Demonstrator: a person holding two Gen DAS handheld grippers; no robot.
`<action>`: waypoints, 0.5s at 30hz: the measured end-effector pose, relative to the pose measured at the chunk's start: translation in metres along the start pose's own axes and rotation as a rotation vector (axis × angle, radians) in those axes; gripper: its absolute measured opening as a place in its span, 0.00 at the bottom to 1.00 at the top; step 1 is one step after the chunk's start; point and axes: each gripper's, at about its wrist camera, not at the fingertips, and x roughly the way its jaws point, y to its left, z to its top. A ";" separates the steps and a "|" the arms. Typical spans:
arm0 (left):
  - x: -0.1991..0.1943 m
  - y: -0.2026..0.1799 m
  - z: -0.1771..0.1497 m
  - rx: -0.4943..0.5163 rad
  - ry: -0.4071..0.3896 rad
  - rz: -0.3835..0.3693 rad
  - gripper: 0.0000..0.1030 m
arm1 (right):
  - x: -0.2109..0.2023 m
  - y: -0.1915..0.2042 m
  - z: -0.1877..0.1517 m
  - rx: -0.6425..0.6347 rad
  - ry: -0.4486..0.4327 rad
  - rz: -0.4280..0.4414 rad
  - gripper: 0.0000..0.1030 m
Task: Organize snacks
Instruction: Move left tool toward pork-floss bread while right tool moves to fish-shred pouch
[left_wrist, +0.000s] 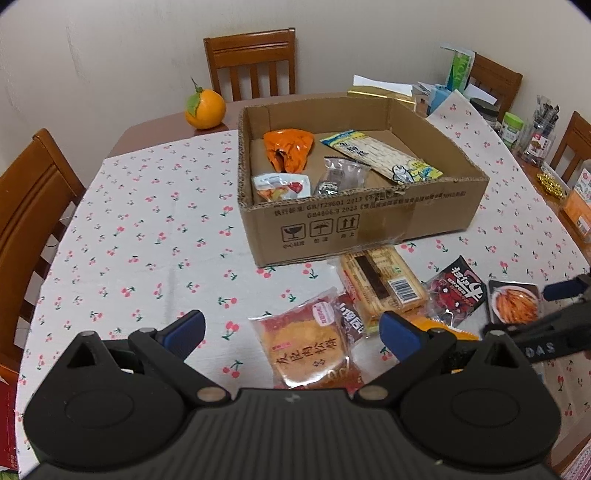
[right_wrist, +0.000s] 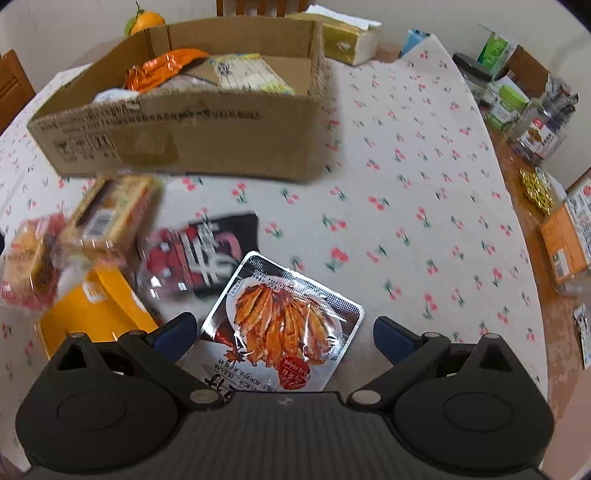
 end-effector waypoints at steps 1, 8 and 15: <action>0.002 -0.001 -0.001 0.002 0.002 0.002 0.98 | 0.000 -0.002 -0.003 -0.004 0.008 -0.005 1.00; 0.028 -0.009 -0.004 0.000 0.034 0.025 0.98 | -0.002 -0.006 -0.019 -0.006 0.031 0.024 1.00; 0.044 -0.008 -0.013 0.000 0.078 0.040 0.98 | -0.007 -0.008 -0.030 -0.040 0.038 0.043 1.00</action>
